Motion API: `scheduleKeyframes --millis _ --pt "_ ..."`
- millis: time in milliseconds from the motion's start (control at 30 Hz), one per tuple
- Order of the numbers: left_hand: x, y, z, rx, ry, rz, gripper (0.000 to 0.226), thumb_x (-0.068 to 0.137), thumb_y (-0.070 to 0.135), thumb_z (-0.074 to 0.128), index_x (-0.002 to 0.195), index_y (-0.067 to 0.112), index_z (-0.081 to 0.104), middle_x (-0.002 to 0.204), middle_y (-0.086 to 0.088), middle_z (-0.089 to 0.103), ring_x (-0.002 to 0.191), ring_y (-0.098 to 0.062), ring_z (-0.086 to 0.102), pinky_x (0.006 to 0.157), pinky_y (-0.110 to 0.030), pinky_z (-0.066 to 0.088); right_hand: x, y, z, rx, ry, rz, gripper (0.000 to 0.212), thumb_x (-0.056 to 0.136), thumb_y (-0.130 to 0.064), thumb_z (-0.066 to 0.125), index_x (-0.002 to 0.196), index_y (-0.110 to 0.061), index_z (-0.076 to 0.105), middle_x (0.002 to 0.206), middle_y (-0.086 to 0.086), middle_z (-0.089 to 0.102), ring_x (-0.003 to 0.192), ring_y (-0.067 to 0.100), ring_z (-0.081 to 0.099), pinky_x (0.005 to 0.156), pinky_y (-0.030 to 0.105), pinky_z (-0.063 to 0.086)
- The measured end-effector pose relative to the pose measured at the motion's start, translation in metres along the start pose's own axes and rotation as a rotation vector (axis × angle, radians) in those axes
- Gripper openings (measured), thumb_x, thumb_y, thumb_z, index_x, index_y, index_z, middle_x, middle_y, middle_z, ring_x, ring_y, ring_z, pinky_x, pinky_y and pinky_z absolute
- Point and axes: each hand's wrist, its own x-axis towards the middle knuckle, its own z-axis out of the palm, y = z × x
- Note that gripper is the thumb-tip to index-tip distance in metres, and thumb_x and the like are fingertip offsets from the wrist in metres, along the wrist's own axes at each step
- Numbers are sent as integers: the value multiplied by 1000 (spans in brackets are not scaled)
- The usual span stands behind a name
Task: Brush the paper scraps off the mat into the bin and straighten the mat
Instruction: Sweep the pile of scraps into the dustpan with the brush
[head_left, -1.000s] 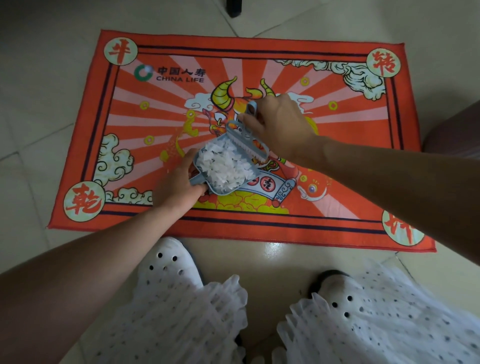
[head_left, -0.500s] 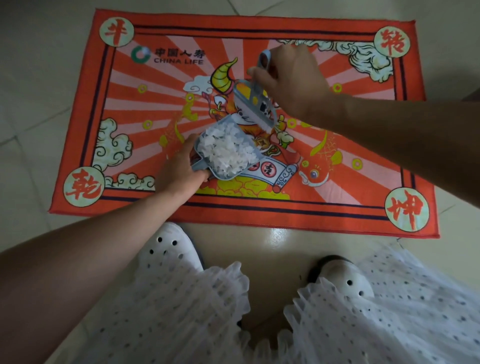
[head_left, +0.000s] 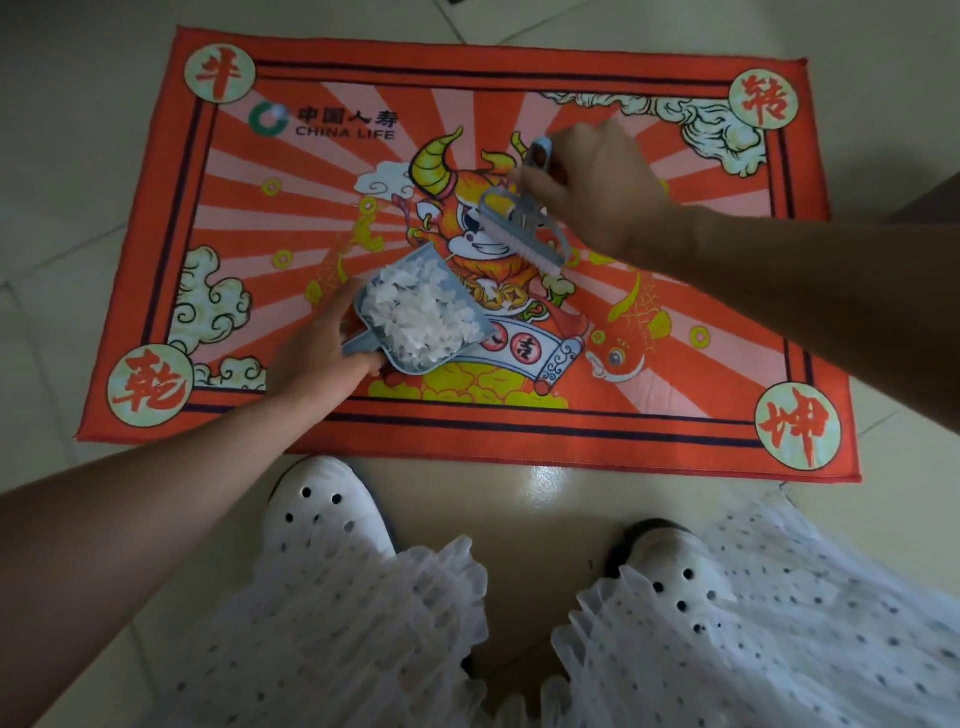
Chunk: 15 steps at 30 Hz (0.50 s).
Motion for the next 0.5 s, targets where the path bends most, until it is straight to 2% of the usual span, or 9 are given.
scheduleKeyframes --millis 167,300,367,500 --pt "-3 -3 -3 26 -20 59 75 78 10 76 124 54 36 103 8 66 86 -23 68 78 -43 54 -14 -10 16 -45 -30 -10 44 99 -37 47 67 -6 45 51 7 37 52 30 40 52 31 27" --pt "-2 -5 -1 41 -18 92 76 77 14 77 137 45 41 122 9 64 97 -20 66 76 -36 52 -20 -13 19 -32 -27 -45 45 98 -37 47 64 -7 41 49 5 32 51 32 38 50 35 30" --pt "-2 -4 0 46 -18 89 75 77 15 77 137 45 42 117 13 63 91 -18 66 72 -32 49 -22 -14 20 -4 -24 -38 46 99 -37 47 64 -7 43 49 5 34 48 29 38 49 34 29" --pt "-7 -2 4 4 -28 80 78 75 16 78 133 51 41 119 18 61 97 -17 67 79 -41 56 -26 -24 20 7 -40 -42 47 100 -35 47 61 -9 40 49 3 33 46 23 35 50 32 19"
